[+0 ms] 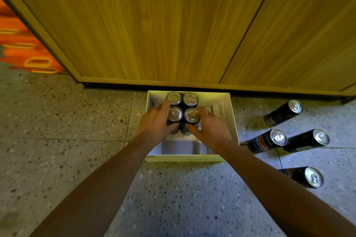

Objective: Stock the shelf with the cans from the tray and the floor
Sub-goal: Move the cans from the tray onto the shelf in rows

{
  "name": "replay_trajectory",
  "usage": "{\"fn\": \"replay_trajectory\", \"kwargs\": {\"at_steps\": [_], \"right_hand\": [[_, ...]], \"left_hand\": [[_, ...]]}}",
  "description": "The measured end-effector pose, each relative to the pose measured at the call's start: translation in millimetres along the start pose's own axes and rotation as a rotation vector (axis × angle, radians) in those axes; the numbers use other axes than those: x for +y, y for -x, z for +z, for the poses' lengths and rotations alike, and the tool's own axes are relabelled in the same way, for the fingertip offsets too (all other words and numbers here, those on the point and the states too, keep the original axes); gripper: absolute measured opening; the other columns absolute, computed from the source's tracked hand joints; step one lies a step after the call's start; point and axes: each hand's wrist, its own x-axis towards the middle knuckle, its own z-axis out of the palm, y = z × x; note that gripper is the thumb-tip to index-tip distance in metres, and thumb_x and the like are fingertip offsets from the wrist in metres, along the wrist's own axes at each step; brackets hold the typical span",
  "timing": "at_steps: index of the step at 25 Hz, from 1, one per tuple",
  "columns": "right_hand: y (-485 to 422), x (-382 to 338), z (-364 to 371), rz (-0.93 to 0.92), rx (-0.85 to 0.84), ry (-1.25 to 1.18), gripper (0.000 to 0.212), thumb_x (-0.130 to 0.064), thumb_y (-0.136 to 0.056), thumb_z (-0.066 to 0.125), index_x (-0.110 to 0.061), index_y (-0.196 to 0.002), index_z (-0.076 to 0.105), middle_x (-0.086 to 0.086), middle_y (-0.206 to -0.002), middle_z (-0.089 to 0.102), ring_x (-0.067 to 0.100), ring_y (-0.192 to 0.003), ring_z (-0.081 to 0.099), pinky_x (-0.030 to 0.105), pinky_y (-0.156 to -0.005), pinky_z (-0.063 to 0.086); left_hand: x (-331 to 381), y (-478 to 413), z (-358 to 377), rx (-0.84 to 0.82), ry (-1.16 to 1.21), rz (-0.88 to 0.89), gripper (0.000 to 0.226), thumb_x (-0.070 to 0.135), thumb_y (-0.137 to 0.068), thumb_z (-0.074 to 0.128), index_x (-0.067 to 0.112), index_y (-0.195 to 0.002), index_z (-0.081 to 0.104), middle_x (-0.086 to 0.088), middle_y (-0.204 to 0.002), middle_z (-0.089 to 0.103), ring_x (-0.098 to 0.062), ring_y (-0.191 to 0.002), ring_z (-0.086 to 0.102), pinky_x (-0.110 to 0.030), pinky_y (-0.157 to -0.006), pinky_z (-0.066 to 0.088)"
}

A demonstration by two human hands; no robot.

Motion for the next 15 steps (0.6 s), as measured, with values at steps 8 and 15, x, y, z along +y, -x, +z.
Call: {"fn": "replay_trajectory", "kwargs": {"at_steps": [8,15], "right_hand": [[-2.6,-0.9,7.9,0.067,0.055,-0.173,0.060,-0.059,-0.074,0.071,-0.024,-0.119,0.051,0.001,-0.107,0.073,0.027,-0.094,0.070,0.041,-0.071,0.058],[-2.9,-6.4,11.4,0.153,0.088,-0.486,0.049,-0.044,-0.066,0.084,-0.025,-0.108,0.065,-0.007,-0.102,0.074,0.013,-0.093,0.069,0.043,-0.081,0.059]], "left_hand": [[-2.2,-9.4,14.0,0.018,0.149,-0.080,0.065,0.041,-0.066,0.081,0.018,-0.120,0.055,-0.006,-0.116,0.068,-0.028,-0.106,0.066,-0.042,-0.083,0.054],[5.8,-7.2,14.3,0.090,0.408,-0.148,0.047,0.025,-0.054,0.084,0.024,-0.098,0.068,0.002,-0.094,0.076,-0.021,-0.091,0.071,-0.040,-0.078,0.058]]}}
